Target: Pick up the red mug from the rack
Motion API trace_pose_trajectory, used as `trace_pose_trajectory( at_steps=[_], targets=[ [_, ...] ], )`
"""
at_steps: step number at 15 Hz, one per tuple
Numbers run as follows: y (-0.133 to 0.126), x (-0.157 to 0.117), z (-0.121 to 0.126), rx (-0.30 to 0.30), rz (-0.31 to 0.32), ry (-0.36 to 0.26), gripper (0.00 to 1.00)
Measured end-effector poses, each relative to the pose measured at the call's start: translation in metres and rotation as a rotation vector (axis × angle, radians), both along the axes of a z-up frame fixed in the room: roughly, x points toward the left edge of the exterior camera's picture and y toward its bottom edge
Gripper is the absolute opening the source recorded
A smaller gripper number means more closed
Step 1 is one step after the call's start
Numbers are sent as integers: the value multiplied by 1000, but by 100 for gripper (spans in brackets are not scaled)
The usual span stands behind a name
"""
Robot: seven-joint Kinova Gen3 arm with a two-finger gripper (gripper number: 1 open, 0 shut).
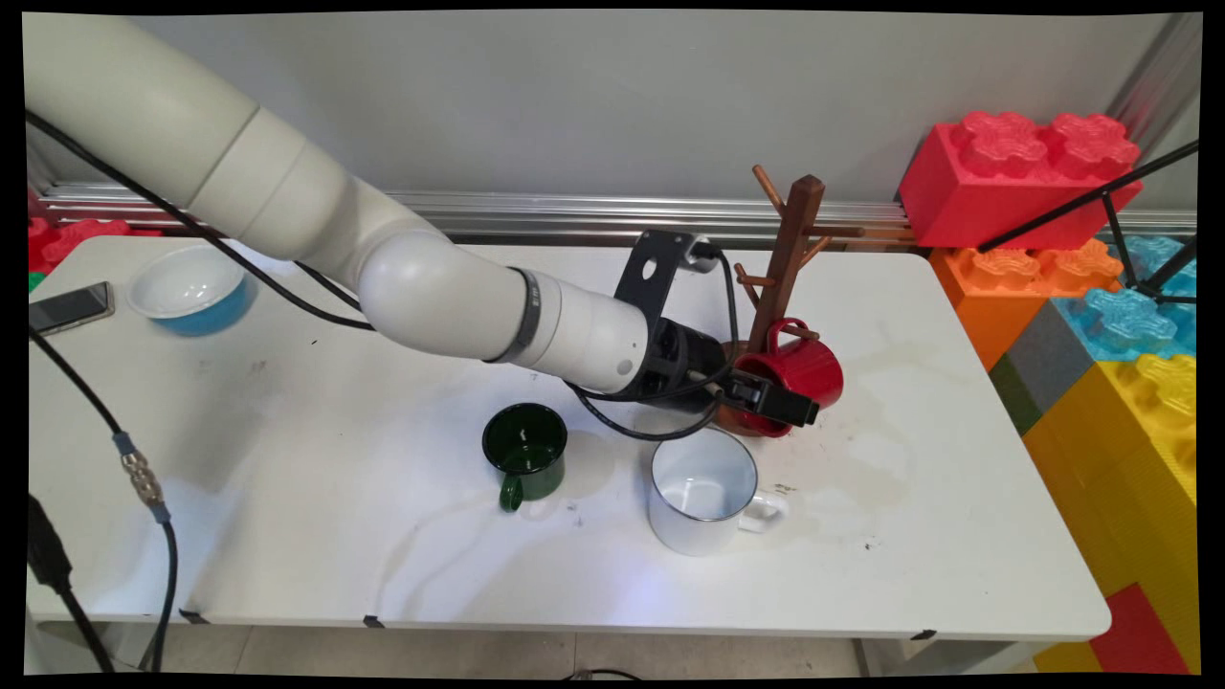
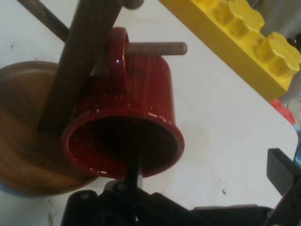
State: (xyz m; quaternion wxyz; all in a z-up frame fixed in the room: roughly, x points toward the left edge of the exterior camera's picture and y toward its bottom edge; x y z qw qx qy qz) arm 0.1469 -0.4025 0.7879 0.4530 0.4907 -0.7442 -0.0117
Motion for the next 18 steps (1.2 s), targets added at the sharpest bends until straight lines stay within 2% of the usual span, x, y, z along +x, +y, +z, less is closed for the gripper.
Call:
trace_pose_trajectory(
  at_steps=[18],
  targets=[
    [-15, -28, -27, -11, 31, 53, 100]
  ],
)
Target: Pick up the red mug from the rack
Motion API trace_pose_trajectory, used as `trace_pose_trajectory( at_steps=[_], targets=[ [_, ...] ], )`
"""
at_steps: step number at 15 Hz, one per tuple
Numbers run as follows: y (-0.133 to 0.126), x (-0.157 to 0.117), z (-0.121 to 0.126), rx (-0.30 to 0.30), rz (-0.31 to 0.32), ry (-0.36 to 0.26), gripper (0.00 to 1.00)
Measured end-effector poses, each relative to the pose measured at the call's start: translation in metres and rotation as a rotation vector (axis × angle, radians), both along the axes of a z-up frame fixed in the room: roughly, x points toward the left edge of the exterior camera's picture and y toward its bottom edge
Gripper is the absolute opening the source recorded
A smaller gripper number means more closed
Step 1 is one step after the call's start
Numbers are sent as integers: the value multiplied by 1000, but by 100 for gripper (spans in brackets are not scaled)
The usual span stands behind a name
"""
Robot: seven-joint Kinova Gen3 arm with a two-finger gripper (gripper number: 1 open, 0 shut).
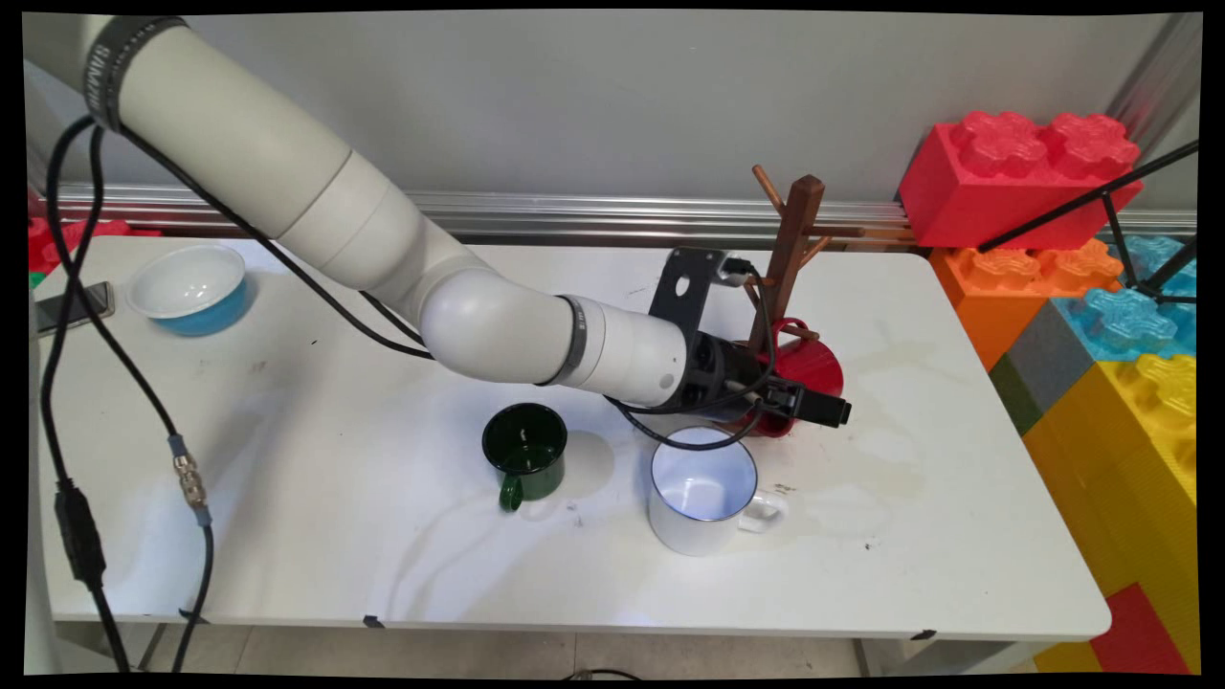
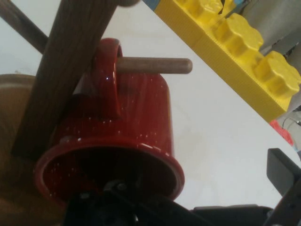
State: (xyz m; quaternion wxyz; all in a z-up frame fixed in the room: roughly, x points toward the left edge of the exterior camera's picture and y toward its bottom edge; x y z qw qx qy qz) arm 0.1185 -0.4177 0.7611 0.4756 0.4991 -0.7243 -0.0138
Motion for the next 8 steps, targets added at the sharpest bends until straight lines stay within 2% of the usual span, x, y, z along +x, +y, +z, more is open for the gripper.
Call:
trace_pose_trajectory(
  at_steps=[8],
  targets=[
    [-6, -9, -4, -4, 1, 12, 100]
  ],
)
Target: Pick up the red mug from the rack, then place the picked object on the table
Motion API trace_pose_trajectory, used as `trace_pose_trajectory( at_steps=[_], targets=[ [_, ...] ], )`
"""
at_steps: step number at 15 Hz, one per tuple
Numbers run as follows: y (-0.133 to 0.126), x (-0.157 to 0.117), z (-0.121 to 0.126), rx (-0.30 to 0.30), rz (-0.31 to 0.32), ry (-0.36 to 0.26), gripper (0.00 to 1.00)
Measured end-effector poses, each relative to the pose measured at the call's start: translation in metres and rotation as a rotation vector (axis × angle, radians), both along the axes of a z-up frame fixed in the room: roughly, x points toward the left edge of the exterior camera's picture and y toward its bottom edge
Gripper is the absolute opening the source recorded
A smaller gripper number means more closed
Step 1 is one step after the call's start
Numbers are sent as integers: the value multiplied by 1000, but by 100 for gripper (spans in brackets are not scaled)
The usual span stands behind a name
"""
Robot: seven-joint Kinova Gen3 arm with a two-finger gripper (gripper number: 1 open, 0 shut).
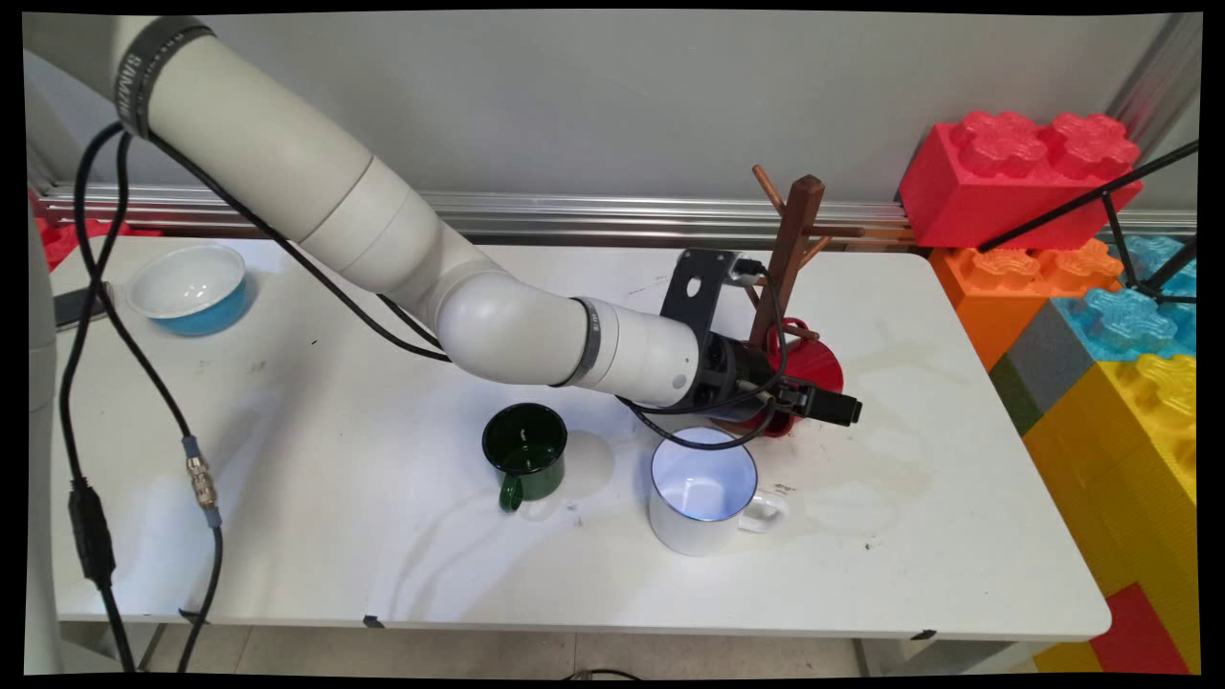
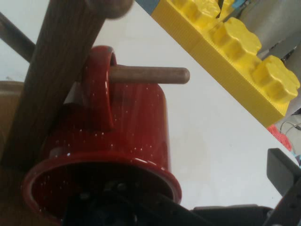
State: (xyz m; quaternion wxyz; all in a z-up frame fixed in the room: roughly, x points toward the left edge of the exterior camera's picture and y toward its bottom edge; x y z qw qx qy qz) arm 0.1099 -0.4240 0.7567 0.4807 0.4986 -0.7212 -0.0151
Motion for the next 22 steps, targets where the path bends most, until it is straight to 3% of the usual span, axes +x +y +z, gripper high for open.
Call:
trace_pose_trajectory(
  at_steps=[7, 8, 22],
  targets=[
    [-6, -5, -3, -1, 5, 7, 100],
    [-6, -5, -4, 0, 5, 6, 0],
    [-4, 6, -7, 20, 22, -6, 0]
  ],
)
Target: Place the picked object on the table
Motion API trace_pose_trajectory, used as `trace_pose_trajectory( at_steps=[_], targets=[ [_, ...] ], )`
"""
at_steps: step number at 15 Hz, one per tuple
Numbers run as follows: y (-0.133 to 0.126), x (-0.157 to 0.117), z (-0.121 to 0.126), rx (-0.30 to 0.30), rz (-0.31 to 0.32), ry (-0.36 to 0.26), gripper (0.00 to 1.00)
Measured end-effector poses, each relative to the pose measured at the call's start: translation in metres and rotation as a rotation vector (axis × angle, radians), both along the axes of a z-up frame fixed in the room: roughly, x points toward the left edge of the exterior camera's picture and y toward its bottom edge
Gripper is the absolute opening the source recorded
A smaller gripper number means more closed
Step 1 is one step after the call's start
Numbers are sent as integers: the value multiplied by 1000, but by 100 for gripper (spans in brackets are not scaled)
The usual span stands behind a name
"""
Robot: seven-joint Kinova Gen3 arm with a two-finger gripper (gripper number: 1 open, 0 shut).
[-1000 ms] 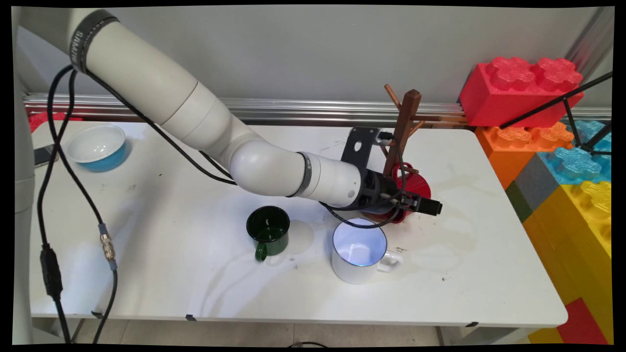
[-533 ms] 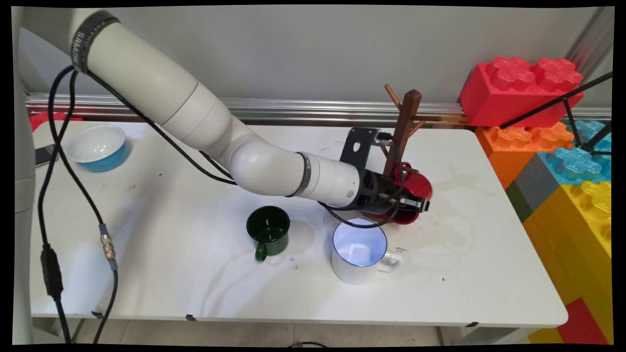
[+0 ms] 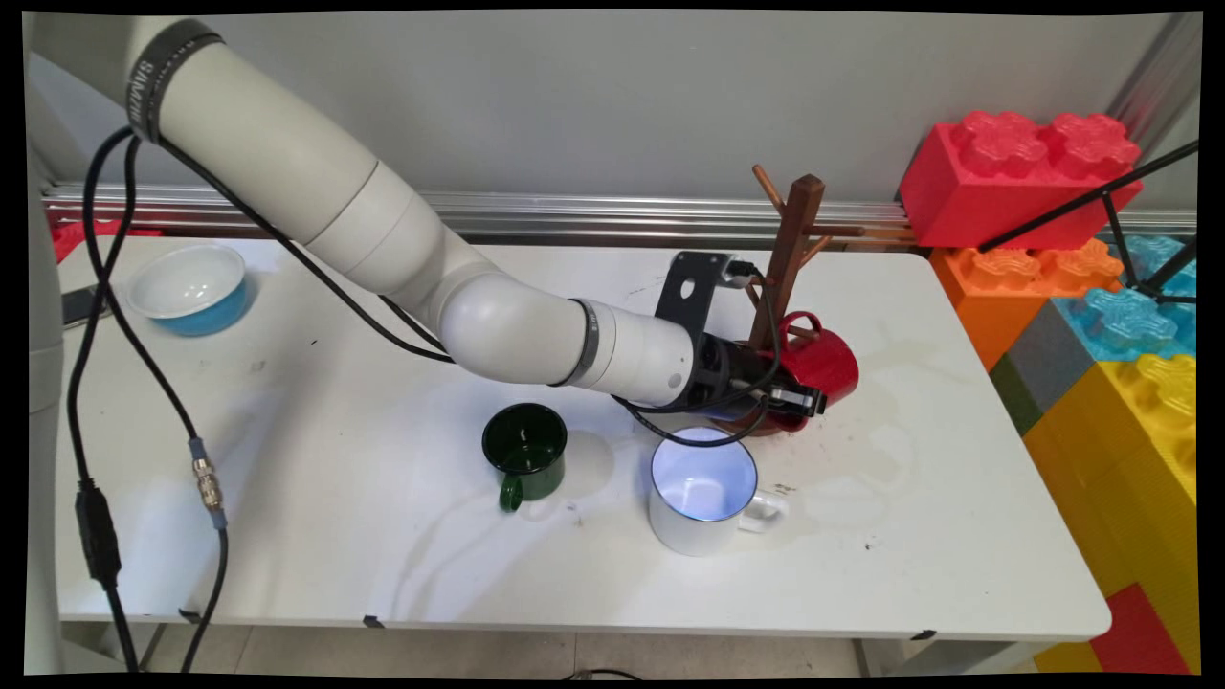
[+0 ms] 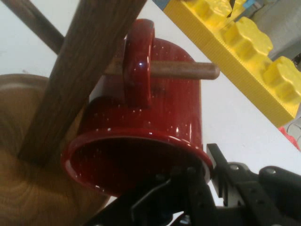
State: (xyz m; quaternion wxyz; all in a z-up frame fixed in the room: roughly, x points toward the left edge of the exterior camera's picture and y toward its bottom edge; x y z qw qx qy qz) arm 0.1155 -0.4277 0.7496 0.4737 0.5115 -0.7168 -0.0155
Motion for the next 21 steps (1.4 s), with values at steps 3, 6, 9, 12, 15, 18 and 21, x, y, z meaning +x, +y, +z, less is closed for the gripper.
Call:
trace_pose_trajectory(
  at_steps=[3, 6, 9, 12, 15, 18, 21],
  targets=[
    [3, 2, 1, 5, -1, 0, 0],
    [5, 3, 3, 8, -2, 7, 0],
    [7, 1, 8, 11, -6, 18, 0],
    [11, -3, 14, 14, -11, 32, 0],
    [15, -7, 21, 18, -17, 46, 0],
    [21, -11, 28, 25, -28, 61, 0],
    [29, -18, 37, 33, -43, 79, 0]
  ],
)
